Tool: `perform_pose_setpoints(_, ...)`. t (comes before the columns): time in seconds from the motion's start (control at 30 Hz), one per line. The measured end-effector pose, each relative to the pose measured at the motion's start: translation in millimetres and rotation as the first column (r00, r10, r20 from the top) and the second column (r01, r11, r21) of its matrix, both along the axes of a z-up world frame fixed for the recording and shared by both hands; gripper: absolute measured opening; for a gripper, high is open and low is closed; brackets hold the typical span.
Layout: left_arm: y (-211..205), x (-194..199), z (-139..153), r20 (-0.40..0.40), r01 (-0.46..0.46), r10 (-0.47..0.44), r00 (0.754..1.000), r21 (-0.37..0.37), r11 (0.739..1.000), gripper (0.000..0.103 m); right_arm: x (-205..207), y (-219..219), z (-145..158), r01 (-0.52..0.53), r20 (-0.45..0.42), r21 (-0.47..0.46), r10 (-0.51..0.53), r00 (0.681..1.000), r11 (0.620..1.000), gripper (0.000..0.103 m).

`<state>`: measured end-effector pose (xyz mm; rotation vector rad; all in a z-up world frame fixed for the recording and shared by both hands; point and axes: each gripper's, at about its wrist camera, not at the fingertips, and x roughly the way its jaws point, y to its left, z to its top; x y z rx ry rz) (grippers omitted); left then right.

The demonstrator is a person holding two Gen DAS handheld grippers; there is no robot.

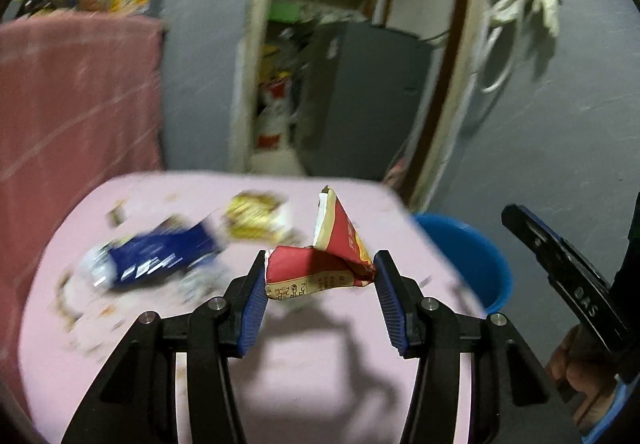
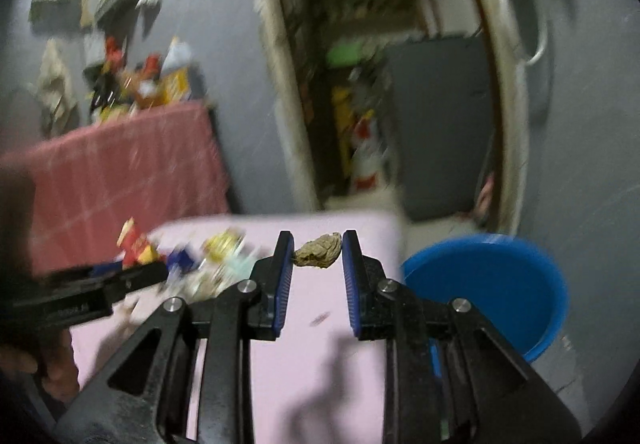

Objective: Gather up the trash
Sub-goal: 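Carry the carton and brown lump in both grippers over the blue bucket, then open the left gripper dropping the carton while the right drops the brown lump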

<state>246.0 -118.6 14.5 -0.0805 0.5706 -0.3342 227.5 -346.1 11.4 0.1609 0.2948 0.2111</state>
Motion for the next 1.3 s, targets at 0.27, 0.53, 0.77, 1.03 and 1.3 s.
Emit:
perform_pose_setpoints(0.27,-82,30,20,0.089,0.138,-0.135,0.987,-0.034,0.99,0.046,4,-64,29,0.135,0.172,0.021,-0.136,0.976,0.991,0.024)
perform_pose_setpoints(0.53,-148,82,7,-0.038,0.245,-0.245,0.969,-0.013,0.969,0.046,18,-106,13,0.197,0.091,0.041,-0.2,0.976,0.98,0.024)
perform_pose_setpoints(0.77,-183,133,-28,-0.258,0.285,-0.267,0.928,0.034,0.958,0.046,42,-128,-18,0.225,-0.105,0.091,-0.215,0.971,0.97,0.024)
perform_pose_setpoints(1.03,-182,143,-49,-0.305,0.287,-0.263,0.915,0.034,0.957,0.046,51,-136,-31,0.247,-0.182,0.118,-0.224,0.958,0.962,0.025)
perform_pose_setpoints(1.3,-177,141,-49,-0.334,0.273,-0.253,0.908,0.014,0.962,0.052,55,-133,-33,0.25,-0.204,0.111,-0.224,0.953,0.962,0.026)
